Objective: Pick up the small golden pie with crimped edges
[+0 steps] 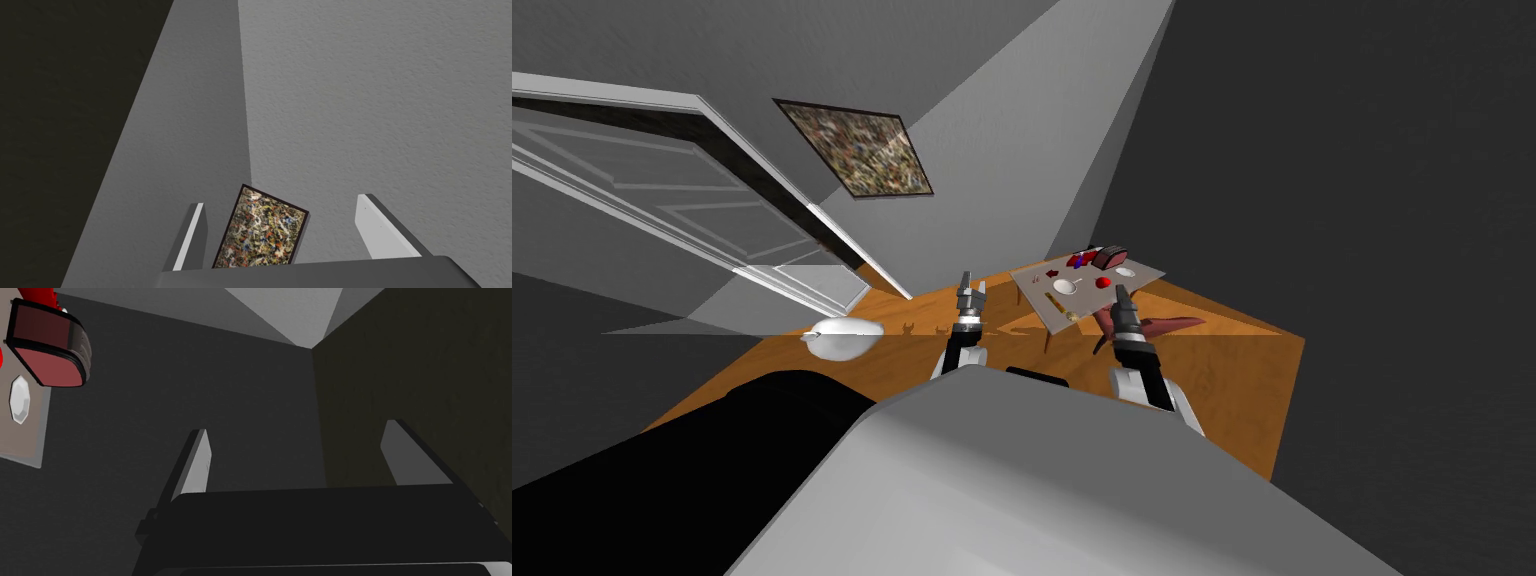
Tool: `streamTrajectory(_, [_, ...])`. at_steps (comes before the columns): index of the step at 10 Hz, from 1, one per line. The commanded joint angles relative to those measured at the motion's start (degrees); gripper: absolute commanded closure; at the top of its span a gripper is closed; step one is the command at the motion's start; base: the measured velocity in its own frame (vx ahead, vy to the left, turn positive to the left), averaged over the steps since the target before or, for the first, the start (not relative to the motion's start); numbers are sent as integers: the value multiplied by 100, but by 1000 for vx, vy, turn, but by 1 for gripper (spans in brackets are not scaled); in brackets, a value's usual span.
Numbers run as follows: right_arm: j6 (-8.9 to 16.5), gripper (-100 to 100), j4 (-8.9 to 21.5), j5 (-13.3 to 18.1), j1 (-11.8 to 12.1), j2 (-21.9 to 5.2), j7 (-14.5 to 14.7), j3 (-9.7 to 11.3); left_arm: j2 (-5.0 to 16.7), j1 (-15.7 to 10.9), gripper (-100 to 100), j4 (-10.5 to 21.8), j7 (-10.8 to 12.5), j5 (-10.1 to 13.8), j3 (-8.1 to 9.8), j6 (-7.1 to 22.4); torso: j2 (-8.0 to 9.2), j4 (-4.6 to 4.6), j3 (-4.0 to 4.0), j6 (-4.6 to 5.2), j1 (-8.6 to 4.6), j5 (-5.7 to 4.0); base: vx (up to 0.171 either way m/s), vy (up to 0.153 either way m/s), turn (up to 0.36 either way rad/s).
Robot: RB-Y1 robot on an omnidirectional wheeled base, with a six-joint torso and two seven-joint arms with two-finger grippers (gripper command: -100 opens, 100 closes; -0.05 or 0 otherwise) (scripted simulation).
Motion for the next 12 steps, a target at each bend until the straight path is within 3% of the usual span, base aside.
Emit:
streamTrajectory(1, [183,-100,286,176,-100,-108,225,97,0,0,0,0,0,0,0,0,0,0,0,0,0,0,-23,-40,80])
streamTrajectory(4, [552,-100,762,533,-318,-233,655,315,0,0,0,0,0,0,0,0,2,1,1,1,-3,0,-26,-48,89])
streamTrajectory(5, [552,-100,884,533,-318,-233,655,315,0,0,0,0,0,0,0,0,2,0,1,0,-3,0,-18,-37,50])
streamTrajectory(6, [743,-100,1125,724,-442,-280,875,432,0,0,0,0,0,0,0,0,0,0,0,0,1,0,-21,-36,121])
streamTrajectory(7, [743,-100,1188,724,-442,-280,875,432,0,0,0,0,0,0,0,0,1,0,0,-1,3,1,-16,-29,50])
streamTrajectory(8, [937,-100,1383,922,-577,-316,1097,553,0,0,0,0,0,0,0,0,0,0,0,2,4,1,-18,-36,88])
streamTrajectory(9, [937,-100,1501,922,-577,-316,1097,553,0,0,0,0,0,0,0,0,-2,0,-1,-1,1,1,-14,-30,68])
streamTrajectory(11, [1289,-100,1988,1336,-877,-355,1488,806,0,0,0,0,0,0,0,0,-3,-1,-2,-1,6,1,-10,-39,154])
streamTrajectory(12, [1333,-100,2154,1336,-877,-355,1542,806,0,0,0,0,0,0,0,0,-6,-1,-3,-2,0,1,0,-40,72])
